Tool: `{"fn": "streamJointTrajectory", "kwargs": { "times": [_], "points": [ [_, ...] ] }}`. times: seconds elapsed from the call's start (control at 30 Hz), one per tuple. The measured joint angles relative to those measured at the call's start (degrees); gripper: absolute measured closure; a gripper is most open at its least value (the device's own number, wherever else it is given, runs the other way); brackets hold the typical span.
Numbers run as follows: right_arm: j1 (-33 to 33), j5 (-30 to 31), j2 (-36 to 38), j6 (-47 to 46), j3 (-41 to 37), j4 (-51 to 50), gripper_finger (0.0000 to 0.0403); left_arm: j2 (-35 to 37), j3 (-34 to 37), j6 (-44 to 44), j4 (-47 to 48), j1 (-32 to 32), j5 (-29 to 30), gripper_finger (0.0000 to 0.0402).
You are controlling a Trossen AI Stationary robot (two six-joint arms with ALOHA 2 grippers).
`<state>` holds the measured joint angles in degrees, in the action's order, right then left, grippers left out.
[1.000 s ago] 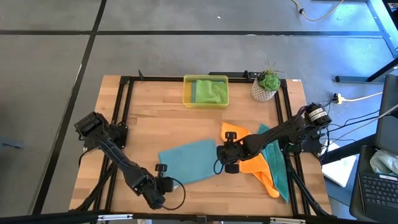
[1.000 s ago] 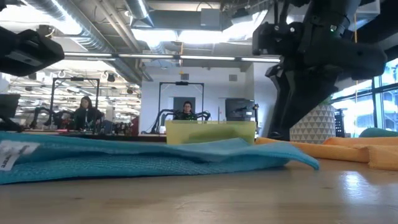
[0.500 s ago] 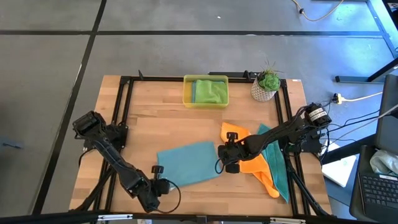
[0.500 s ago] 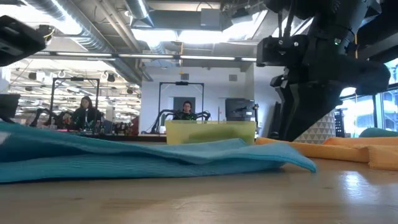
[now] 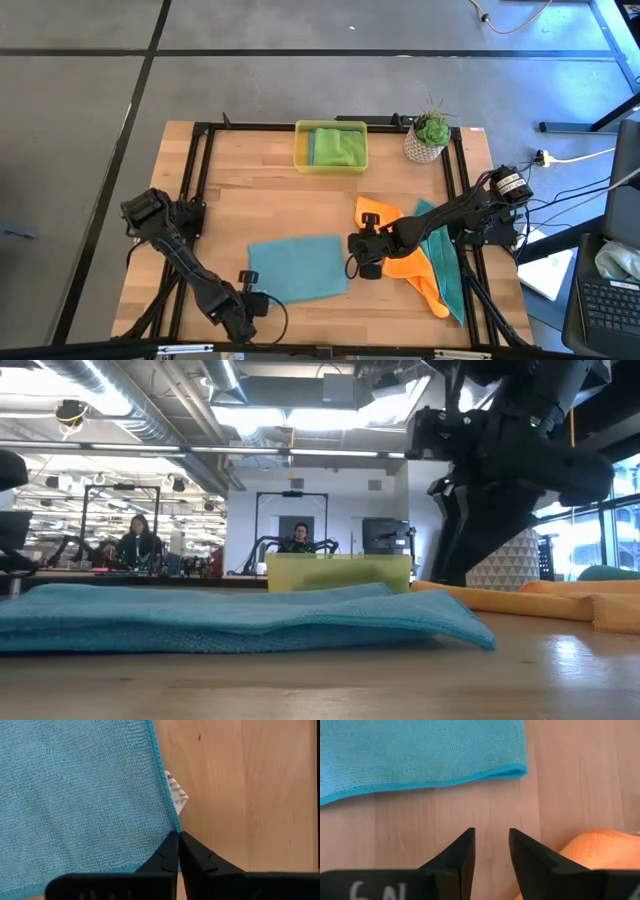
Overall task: Fold microfiber towels
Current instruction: Fold the left blue cloth
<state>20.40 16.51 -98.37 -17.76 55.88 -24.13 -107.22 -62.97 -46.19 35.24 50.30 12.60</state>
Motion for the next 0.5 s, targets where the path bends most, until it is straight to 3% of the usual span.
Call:
{"fn": "streamJointTrajectory", "kwargs": {
  "times": [0.13, 0.3, 0.5],
  "points": [
    [0.0, 0.4, 0.0, -0.2, 0.0, 5.9, 0.0281, 1.1, 0.2, -1.0, 1.4, 0.1, 0.9, 0.0371],
    [0.8, -0.4, 0.0, -0.4, 0.0, 21.6, 0.0281, 2.7, 0.4, -5.2, 6.5, 0.9, 2.4, 0.0347],
    [3.0, -1.1, -3.0, -1.6, 0.0, 32.6, 0.0281, 2.5, 0.5, -11.4, 14.4, 5.5, 4.8, 0.0336]
  ]
}}
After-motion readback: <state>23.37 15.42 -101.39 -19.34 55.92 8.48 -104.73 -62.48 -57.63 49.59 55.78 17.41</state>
